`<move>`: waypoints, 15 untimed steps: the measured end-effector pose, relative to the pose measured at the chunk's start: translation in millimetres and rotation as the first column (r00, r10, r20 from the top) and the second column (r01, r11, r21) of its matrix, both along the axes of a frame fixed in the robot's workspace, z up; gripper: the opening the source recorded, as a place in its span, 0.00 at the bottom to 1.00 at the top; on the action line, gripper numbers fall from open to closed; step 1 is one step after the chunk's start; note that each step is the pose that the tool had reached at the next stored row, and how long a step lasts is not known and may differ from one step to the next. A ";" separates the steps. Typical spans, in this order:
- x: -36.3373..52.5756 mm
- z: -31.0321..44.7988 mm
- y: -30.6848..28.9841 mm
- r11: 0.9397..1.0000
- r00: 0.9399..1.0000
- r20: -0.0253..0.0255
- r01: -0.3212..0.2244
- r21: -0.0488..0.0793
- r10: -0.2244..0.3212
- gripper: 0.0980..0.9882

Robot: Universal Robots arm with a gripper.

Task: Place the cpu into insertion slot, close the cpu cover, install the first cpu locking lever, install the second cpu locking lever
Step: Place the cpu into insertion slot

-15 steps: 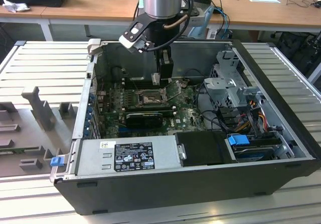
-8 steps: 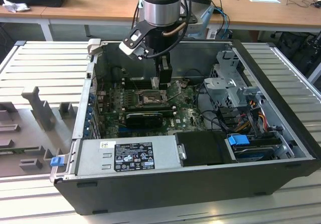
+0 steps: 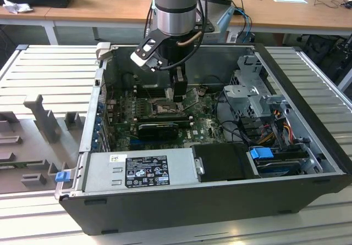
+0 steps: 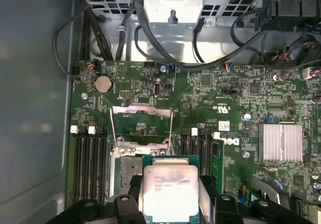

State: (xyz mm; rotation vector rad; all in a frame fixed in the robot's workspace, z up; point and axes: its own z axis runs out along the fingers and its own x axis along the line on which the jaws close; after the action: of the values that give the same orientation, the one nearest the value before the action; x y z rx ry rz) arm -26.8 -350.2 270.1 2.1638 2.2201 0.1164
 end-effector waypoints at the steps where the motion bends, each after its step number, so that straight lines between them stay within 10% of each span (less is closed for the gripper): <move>1: -0.3 -1.8 0.0 1.000 1.000 0.000 0.000 0.000 0.000 0.48; 15: -9.5 -27.9 15.5 1.000 1.000 0.000 0.019 0.001 -0.019 0.48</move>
State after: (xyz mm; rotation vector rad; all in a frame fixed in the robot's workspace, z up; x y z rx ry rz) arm -36.3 -334.7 242.1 2.1851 2.1992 0.1173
